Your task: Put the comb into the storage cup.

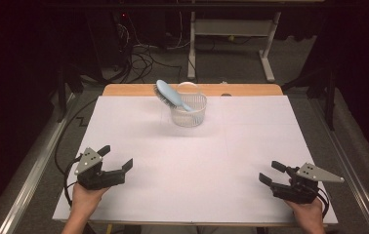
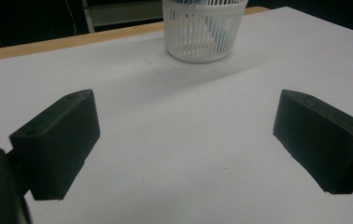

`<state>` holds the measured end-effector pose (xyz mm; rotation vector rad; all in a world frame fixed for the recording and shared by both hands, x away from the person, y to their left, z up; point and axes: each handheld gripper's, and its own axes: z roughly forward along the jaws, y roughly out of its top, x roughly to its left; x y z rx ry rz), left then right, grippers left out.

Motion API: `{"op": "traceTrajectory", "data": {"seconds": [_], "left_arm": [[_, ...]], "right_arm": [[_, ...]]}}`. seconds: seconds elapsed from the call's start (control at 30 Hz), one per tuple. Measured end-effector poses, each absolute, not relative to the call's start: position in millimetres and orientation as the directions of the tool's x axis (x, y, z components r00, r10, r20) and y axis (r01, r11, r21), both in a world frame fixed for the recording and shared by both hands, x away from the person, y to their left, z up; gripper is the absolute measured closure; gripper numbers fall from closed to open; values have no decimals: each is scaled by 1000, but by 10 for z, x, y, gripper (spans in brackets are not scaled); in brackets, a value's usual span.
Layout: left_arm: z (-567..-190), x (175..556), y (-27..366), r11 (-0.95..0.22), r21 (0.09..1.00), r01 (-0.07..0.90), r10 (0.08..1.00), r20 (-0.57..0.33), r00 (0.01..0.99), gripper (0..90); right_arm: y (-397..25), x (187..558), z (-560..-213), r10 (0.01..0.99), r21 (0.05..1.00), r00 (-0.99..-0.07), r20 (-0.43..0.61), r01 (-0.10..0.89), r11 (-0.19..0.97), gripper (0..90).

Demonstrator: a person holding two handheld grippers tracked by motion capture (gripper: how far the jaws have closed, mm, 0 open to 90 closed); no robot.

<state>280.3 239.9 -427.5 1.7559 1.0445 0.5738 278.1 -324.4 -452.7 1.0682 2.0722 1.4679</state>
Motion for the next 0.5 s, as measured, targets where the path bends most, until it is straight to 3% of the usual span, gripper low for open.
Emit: {"op": "traceTrajectory", "data": {"seconds": [0.5], "left_arm": [[-4419,2716,2509,-113,904,412,866,-114,486,67]], "right_arm": [[-3242,2768,-4518,761,920,-639,112,356,164,289]]}}
